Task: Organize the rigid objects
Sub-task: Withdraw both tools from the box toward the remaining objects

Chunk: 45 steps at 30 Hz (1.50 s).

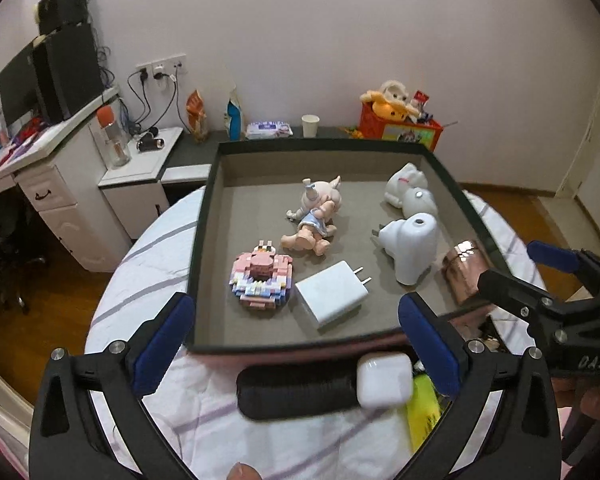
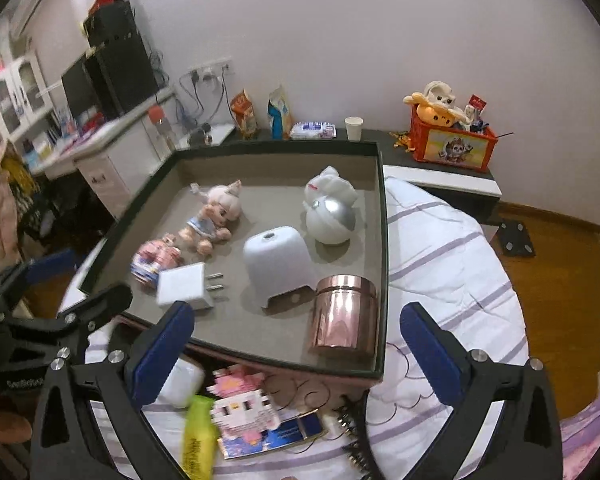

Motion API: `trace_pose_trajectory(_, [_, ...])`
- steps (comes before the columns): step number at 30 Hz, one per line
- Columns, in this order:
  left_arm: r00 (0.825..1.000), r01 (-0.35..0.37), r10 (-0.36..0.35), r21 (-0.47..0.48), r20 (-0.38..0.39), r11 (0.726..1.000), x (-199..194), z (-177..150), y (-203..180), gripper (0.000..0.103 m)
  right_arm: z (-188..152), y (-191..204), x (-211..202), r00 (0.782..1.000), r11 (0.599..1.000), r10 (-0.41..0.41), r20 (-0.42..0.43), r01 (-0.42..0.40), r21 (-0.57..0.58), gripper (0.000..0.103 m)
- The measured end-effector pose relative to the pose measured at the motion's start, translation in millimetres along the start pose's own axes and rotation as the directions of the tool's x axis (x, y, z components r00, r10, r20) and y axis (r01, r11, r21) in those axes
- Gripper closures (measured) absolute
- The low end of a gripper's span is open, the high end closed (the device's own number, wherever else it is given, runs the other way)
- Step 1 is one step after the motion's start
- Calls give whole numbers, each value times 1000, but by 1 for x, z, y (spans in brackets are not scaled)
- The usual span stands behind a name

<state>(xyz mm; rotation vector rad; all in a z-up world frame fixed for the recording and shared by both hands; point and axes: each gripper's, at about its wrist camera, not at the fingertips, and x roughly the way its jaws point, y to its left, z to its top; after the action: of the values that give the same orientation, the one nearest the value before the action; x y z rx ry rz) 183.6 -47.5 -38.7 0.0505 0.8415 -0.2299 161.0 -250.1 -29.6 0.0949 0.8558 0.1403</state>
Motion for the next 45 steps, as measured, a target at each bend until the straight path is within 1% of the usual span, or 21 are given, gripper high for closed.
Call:
trace_pose_trajectory(3, [1000,0,1,-11,22,1000,-22,-5,4,0,-4,5,-13,999,999,31,23,-31,14,0])
trace_pose_trajectory(6, [999,3,-2,-17,44,1000,-45,-12,6,0,-8,13,-28,998,999,39,51,-40,18,0])
trace_pose_trajectory(9, [997,-12,13,-22,72,1000,-68,-19,6,0,-12,21,-46,995,998,48,83,-50,23,0])
trace_pose_trajectory(13, [994,-32,35,-30,102,999,-100,-30,6,0,-21,34,-72,992,999,37,119,-40,18,0])
trace_pose_trajectory(15, [992,-21,26,-39,124,999,-116,-38,8,0,-27,40,-85,991,999,35,133,-37,9,0])
trace_pose_trajectory(20, [990,2,10,-82,142,997,-144,-61,17,0,-47,54,-121,983,999,22,183,-17,-29,0])
trace_pose_trajectory(24, [993,37,-23,-121,114,992,-154,-86,23,0,-71,51,-146,978,1000,7,208,-4,-14,0])
trace_pose_trajectory(27, [994,42,-29,-129,103,991,-163,-105,23,0,-90,48,-156,980,1000,-5,197,6,-6,0])
trace_pose_trajectory(31, [993,61,-44,-147,112,987,-173,-123,23,0,-110,47,-159,986,1000,-12,169,13,-3,0])
trace_pose_trajectory(36, [994,62,-48,-142,102,988,-176,-131,19,0,-123,45,-156,990,1000,-14,138,14,0,0])
trace_pose_trajectory(45, [994,74,-62,-141,93,987,-176,-137,14,0,-129,41,-161,989,1000,-7,144,5,10,0])
